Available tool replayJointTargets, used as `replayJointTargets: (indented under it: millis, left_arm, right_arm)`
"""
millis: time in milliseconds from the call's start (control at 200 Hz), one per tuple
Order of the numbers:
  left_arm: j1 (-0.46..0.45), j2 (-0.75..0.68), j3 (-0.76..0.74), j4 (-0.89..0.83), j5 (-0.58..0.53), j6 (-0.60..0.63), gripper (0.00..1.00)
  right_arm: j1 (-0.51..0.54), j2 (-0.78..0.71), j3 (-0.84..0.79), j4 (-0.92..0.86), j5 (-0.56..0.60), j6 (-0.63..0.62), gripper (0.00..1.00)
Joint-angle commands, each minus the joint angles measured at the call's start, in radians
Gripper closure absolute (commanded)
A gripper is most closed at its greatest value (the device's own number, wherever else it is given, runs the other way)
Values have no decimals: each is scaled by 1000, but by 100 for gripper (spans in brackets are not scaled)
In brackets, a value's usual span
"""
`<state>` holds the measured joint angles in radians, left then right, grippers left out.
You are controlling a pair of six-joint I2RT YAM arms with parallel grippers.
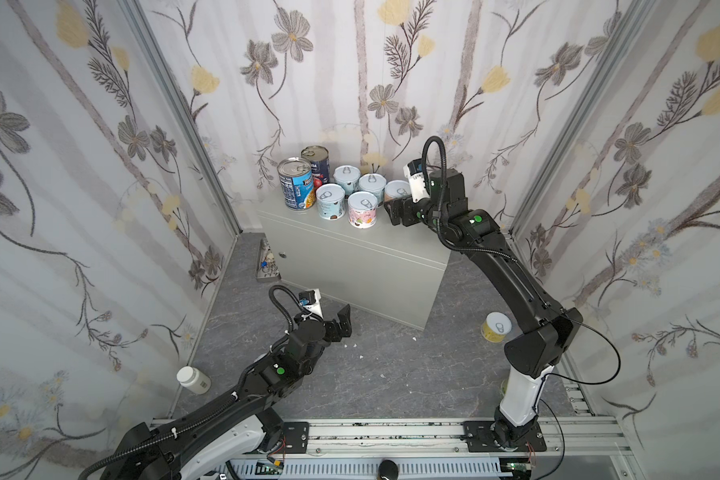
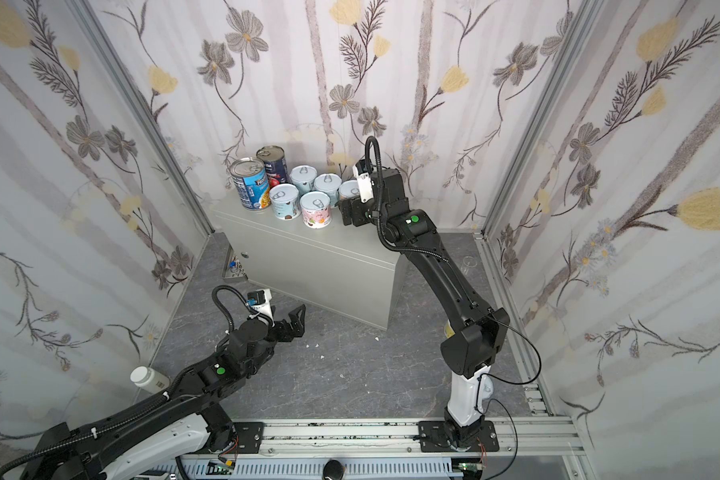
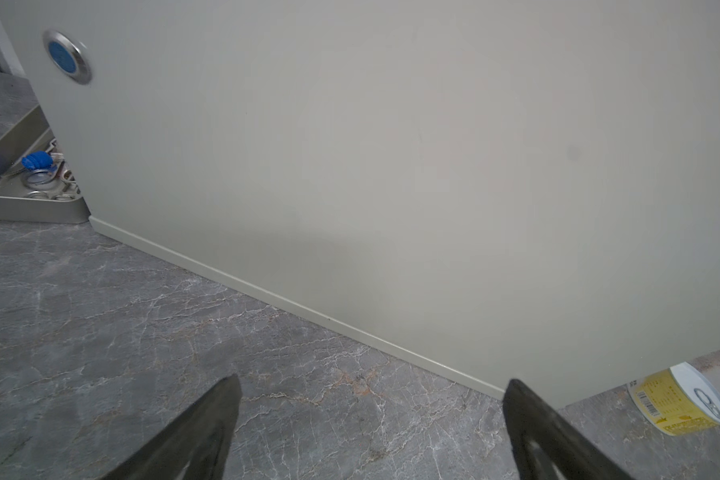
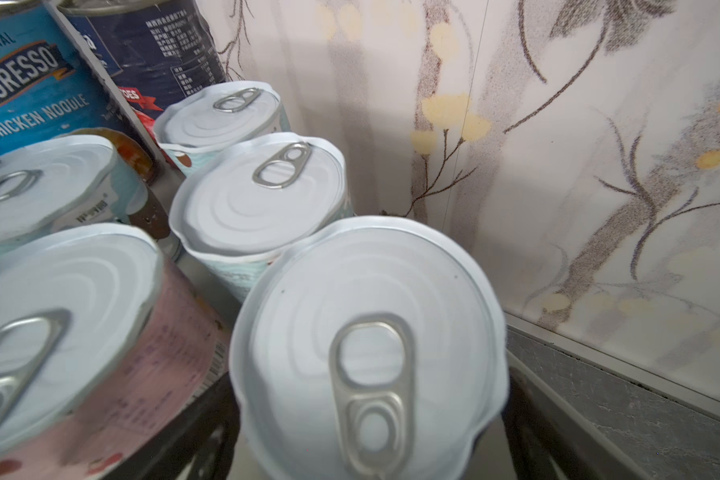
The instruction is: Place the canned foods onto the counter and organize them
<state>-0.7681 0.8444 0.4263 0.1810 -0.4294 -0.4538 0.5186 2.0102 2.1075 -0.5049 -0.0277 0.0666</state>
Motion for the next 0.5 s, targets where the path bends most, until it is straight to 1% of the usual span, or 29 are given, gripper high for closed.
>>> replayJointTargets:
  millis: [0,105,200,415,495]
  left_arm:
    - [17,-14,41,-78,-53,-44,0]
    - [44,-12,98,-180,-50,-51,0]
    - [59,-28,138,-255,-46,-54,0]
    - [78,-61,236,-450,-68,-73,0]
    - [82,-58,280,-527,-68,-89,0]
  right_arm:
    - [3,-34,0,-6,-3,-6,5]
    - [10,-86,-22,-8,0,-3,5]
    - [14,-157,-91,14,3,3,5]
    - [32,-406,-399,160,33,27,5]
    - [32,-535,-532,216,43,45,5]
